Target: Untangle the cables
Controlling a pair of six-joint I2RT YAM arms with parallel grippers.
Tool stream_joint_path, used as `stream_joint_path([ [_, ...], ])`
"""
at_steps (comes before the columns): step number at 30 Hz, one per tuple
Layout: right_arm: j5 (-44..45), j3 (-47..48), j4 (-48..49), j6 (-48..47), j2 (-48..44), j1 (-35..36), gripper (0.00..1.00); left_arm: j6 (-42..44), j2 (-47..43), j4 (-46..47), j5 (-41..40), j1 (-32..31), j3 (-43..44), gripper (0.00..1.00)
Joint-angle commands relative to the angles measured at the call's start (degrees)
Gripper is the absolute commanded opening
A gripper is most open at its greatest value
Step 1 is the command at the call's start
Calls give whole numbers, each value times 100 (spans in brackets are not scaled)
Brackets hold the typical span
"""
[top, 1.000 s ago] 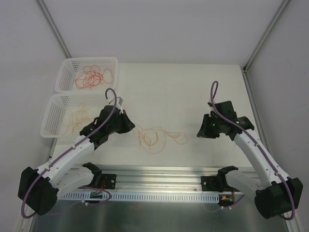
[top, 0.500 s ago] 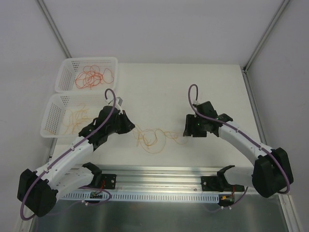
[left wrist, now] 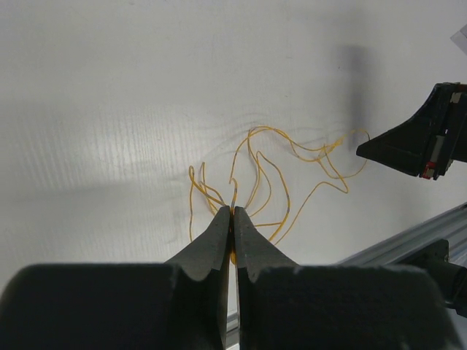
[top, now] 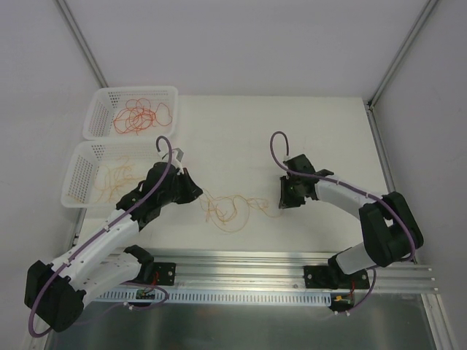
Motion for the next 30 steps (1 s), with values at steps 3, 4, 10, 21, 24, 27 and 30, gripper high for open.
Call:
stream_joint_path([
  [3, 307, 151, -357, -376, -429, -6, 1, 153, -71, -87, -396, -39, 62, 0],
  [4, 421, 344, -768, -455, -726, -41, 1, 170, -71, -113, -624, -22, 53, 0],
  [10, 1248, 1696, -2587, -798, -2072, -996, 1, 109, -35, -509, -1285, 118, -35, 0],
  [21, 1214, 5185, -3426, -614, -2795, -2545, 1, -5, 149, -764, -1470, 391, -395, 0],
  [24, 967, 5609, -3303, -535, -2681, -2660, 1, -49, 237, -781, -1496, 400, -483, 0],
  [27, 783, 6101, -3277, -526, -2505, -2766, 1, -119, 351, -773, -1540, 444, -553, 0],
  [30, 396, 6331, -3206, -473, -2356, -2766, 1, -146, 430, -781, -1505, 444, -580, 1],
])
